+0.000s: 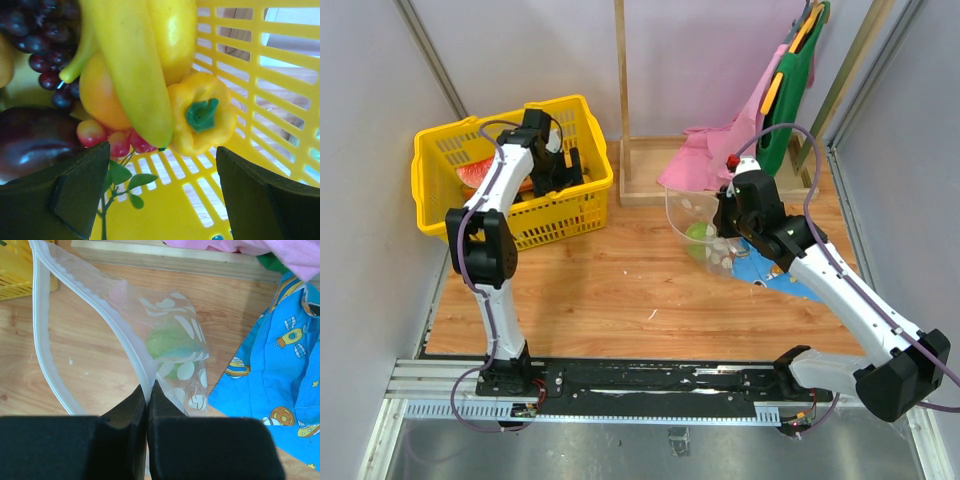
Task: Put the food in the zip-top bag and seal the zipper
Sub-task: Pick up the fake fruit from the bin, then place the fake fruit in the zipper food storage bag.
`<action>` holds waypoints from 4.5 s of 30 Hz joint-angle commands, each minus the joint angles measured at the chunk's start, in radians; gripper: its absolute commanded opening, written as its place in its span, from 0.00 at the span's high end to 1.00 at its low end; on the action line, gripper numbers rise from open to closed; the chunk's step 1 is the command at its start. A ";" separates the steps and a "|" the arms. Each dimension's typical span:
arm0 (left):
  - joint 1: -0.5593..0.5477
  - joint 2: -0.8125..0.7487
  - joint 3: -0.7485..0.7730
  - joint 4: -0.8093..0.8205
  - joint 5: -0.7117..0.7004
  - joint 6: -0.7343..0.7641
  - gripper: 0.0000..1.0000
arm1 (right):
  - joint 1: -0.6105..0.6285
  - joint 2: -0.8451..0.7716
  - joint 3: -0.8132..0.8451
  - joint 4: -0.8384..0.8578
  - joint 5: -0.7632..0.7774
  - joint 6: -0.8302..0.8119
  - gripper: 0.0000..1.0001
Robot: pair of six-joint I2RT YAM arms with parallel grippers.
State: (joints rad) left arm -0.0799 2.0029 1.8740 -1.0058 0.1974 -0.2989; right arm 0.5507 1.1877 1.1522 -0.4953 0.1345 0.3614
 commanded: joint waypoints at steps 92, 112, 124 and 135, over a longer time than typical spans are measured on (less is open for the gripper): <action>-0.022 -0.322 0.141 0.005 -0.240 -0.097 1.00 | -0.031 -0.028 0.006 -0.009 -0.042 0.051 0.99; -0.323 -0.491 0.076 0.173 -0.019 -0.069 1.00 | -0.031 -0.021 0.007 0.012 -0.112 0.069 0.99; -0.632 -0.418 0.024 0.322 -0.037 -0.017 1.00 | -0.029 -0.027 0.007 0.019 -0.165 0.068 0.99; -0.729 -0.351 -0.046 0.418 -0.031 0.017 1.00 | -0.028 -0.048 -0.004 0.032 -0.216 0.059 0.99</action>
State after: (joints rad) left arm -0.7883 1.6386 1.8492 -0.6575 0.1600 -0.3092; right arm 0.5365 1.1656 1.1351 -0.4839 -0.0467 0.4221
